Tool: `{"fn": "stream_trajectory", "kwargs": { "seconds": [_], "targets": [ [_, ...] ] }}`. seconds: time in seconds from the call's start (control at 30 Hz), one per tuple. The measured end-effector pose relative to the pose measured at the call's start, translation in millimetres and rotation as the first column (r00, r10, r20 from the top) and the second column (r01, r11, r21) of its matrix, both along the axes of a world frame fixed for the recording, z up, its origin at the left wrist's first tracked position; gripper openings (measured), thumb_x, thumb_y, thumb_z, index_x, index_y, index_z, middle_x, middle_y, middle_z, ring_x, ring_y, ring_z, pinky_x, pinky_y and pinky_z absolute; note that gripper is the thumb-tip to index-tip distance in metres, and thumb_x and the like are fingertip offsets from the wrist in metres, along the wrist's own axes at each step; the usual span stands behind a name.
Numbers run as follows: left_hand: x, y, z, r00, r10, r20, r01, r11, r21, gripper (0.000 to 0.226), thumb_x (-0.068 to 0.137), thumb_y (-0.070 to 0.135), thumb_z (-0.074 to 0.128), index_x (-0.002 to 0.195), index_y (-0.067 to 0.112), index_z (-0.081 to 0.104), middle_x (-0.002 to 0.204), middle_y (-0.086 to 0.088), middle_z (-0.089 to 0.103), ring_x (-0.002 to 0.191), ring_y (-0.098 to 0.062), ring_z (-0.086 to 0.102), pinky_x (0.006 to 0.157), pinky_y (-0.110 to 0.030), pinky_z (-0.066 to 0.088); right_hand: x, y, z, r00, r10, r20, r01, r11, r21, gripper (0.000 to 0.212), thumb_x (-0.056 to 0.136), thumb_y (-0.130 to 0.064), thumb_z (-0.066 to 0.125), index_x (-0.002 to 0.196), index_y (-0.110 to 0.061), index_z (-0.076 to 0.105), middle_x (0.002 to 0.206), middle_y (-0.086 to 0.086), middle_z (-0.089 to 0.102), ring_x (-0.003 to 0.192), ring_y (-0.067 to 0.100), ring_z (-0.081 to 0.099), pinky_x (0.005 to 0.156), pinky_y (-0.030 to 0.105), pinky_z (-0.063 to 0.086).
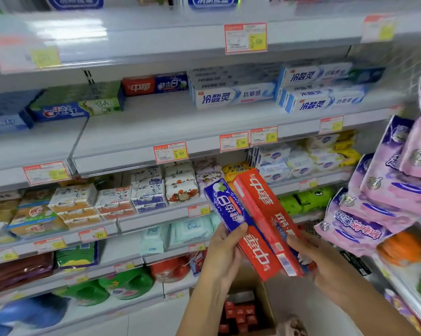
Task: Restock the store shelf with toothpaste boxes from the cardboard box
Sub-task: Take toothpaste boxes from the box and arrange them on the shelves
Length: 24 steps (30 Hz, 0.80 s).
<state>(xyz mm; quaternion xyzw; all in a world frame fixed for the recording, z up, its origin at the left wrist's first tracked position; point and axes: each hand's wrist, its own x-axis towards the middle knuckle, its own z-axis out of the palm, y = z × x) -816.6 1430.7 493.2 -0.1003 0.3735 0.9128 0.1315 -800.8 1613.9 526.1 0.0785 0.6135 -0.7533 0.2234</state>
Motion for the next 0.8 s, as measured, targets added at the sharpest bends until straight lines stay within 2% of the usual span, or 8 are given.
{"fn": "stream_trajectory", "kwargs": {
  "seconds": [0.07,0.13,0.2,0.3,0.43,0.53,0.63,0.8],
  "targets": [
    [-5,8,7,0.999,0.031,0.027,-0.031,0.999,0.023,0.040,0.077,0.007,0.071,0.115,0.003,0.056,0.107,-0.023,0.063,0.090,-0.026,0.065,0.082,-0.039,0.054,-9,18,4,0.998,-0.059,-0.002,0.058,0.990,-0.130,0.062,0.064,-0.033,0.079,0.115,-0.002,0.061,0.102,0.023,0.070,0.078,0.031,0.071,0.058,0.037,0.059],
    [-10,15,17,0.999,0.036,0.038,-0.036,0.999,-0.024,0.039,0.079,0.013,0.067,0.116,0.005,0.055,0.110,-0.025,0.059,0.097,-0.030,0.060,0.089,-0.044,0.050,-20,37,9,0.994,-0.108,-0.009,0.104,0.976,-0.192,0.046,0.074,-0.023,0.067,0.116,-0.004,0.061,0.100,0.022,0.070,0.077,0.032,0.071,0.060,0.038,0.060],
    [-15,24,29,0.997,0.022,0.070,-0.013,0.992,-0.125,0.042,0.076,0.028,0.064,0.112,0.009,0.054,0.106,-0.022,0.061,0.097,-0.032,0.058,0.089,-0.047,0.050,-33,54,12,0.993,-0.112,-0.037,0.102,0.975,-0.195,0.069,0.056,-0.034,0.088,0.114,-0.008,0.064,0.099,0.020,0.070,0.077,0.031,0.071,0.060,0.038,0.060],
    [-25,41,42,0.978,0.024,0.206,0.028,0.968,-0.248,0.051,0.079,0.046,0.061,0.113,0.008,0.055,0.100,-0.021,0.066,0.094,-0.035,0.061,0.085,-0.047,0.053,-46,74,23,0.995,-0.073,-0.068,0.061,0.985,-0.159,0.096,0.036,-0.045,0.094,0.119,-0.009,0.063,0.103,0.019,0.069,0.079,0.031,0.071,0.061,0.036,0.059],
    [-35,65,52,0.957,0.025,0.289,0.025,0.985,-0.170,0.042,0.079,0.022,0.066,0.111,-0.001,0.054,0.100,-0.026,0.065,0.079,-0.030,0.065,0.071,-0.040,0.057,-62,98,32,0.995,-0.071,-0.063,0.059,0.982,-0.182,0.060,0.065,-0.028,0.079,0.118,-0.005,0.061,0.095,0.019,0.070,0.072,0.033,0.071,0.057,0.035,0.059],
    [-35,78,59,0.953,-0.148,0.263,0.189,0.973,-0.136,0.051,0.068,0.011,0.080,0.112,0.002,0.056,0.103,-0.027,0.065,0.077,-0.030,0.066,0.071,-0.040,0.057,-71,109,43,0.996,-0.061,-0.068,0.050,0.987,-0.151,0.072,0.053,-0.032,0.087,0.117,-0.009,0.062,0.096,0.018,0.071,0.073,0.032,0.071,0.056,0.034,0.058],
    [-38,89,68,0.932,-0.323,0.167,0.348,0.925,-0.150,0.078,0.050,0.028,0.092,0.119,0.013,0.058,0.096,-0.015,0.070,0.076,-0.025,0.069,0.072,-0.036,0.057,-81,116,49,0.995,-0.053,-0.085,0.045,0.995,-0.089,0.094,0.033,-0.043,0.094,0.116,-0.016,0.062,0.098,0.011,0.072,0.079,0.024,0.072,0.055,0.029,0.057],
    [-49,66,94,0.930,-0.365,0.047,0.347,0.827,-0.443,0.108,0.037,0.036,0.095,0.133,0.026,0.048,0.111,-0.009,0.069,0.085,-0.019,0.070,0.074,-0.032,0.056,-102,120,70,0.966,-0.006,-0.259,0.018,0.999,0.044,0.106,0.020,-0.065,0.087,0.115,-0.026,0.062,0.101,0.003,0.073,0.085,0.022,0.072,0.061,0.029,0.058]
  ]
}}
